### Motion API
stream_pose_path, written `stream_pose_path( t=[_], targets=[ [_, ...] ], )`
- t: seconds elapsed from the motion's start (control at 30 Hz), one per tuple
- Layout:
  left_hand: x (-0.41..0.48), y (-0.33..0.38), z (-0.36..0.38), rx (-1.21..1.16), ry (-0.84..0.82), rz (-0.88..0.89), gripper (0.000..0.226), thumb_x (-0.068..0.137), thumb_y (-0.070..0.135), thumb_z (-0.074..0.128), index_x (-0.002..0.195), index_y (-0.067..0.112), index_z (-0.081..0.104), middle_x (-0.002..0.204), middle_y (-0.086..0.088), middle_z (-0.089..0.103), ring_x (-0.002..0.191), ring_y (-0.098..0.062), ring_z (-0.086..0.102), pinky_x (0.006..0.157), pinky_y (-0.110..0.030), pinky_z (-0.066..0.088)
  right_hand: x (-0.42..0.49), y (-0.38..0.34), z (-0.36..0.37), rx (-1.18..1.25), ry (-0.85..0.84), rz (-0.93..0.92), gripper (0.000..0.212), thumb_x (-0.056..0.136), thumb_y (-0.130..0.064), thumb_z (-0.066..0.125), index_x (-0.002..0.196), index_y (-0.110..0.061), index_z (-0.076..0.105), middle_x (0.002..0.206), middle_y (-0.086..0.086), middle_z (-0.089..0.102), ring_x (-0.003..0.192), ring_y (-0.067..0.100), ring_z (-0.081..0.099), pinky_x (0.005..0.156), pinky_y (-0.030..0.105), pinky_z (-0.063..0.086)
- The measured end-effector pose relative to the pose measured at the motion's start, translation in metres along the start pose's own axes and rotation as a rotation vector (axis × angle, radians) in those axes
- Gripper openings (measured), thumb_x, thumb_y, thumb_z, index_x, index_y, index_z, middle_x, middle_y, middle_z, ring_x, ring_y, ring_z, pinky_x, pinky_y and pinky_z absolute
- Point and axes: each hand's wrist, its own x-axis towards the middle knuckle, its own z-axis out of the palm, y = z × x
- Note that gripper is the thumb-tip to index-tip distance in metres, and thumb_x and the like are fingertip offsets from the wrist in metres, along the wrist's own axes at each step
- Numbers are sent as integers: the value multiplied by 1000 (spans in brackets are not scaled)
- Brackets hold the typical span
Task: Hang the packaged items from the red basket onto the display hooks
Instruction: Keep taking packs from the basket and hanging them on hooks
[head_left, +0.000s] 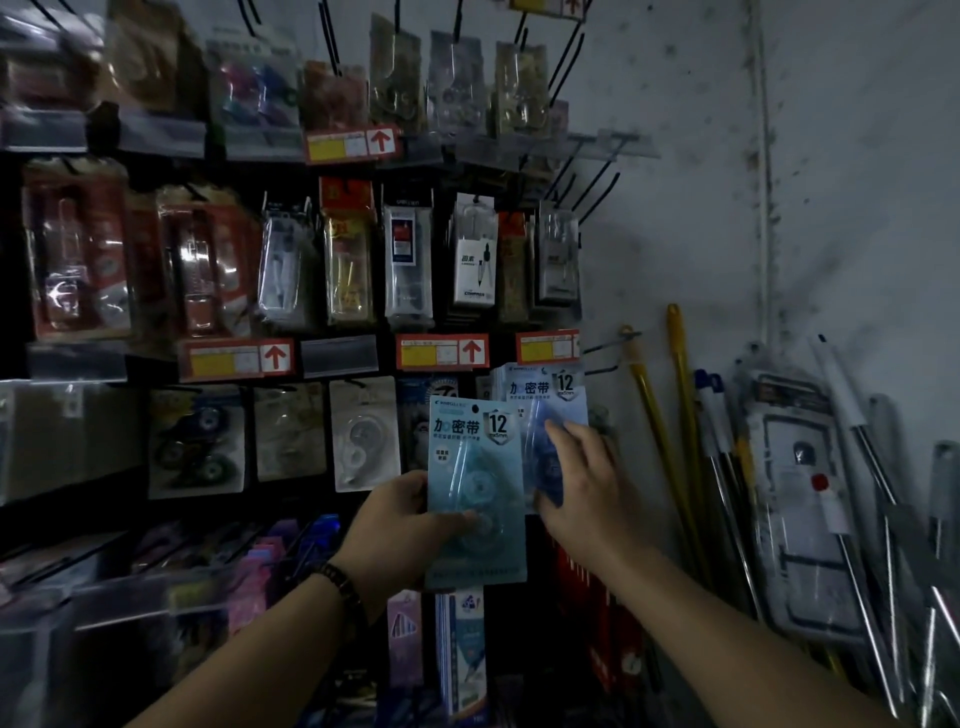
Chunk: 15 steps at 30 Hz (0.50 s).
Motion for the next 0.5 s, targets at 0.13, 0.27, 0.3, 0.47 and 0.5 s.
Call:
stream_pose_path(
  t=[0.13, 0.27, 0.3, 0.47, 0.5],
  targets=[
    [0, 1, -2, 11, -18, -3, 38, 87, 9, 86, 121, 16, 71, 107, 0, 83, 94, -23, 82, 79, -56, 67, -2, 1, 0, 35, 57, -43, 82, 83, -34, 84, 153, -16, 45, 149, 1, 46, 126, 25, 58, 81, 34, 58],
    [1, -1, -2, 30, -15, -2, 37, 86, 10, 88, 118, 17, 72, 105, 1, 83, 93, -23, 82, 77, -57, 67, 7, 4, 2, 26, 45, -31, 83, 85, -32, 82, 156, -17, 41, 149, -2, 40, 128, 25, 55, 85, 36, 60],
    [1, -1, -3, 36, -8, 5, 37, 86, 9, 88, 118, 17, 72, 104, 2, 83, 92, -21, 82, 77, -54, 68, 10, 4, 1, 20, 27, -23, 84, 86, -33, 80, 157, -18, 40, 150, -3, 39, 130, 23, 54, 86, 36, 60],
    [3, -2, -7, 51, 0, 17, 38, 85, 10, 88, 118, 17, 72, 106, 3, 83, 92, -19, 82, 74, -46, 68, 19, 7, -7, -50, -122, -26, 87, 90, -47, 71, 162, -24, 29, 149, -4, 35, 134, 18, 44, 88, 33, 56],
    [4, -2, -8, 53, 0, 19, 39, 85, 10, 89, 119, 16, 72, 106, 3, 83, 92, -18, 82, 76, -45, 69, 20, 9, -9, -61, -157, -14, 87, 92, -48, 69, 163, -25, 25, 151, -6, 32, 135, 17, 42, 91, 34, 55]
  ],
)
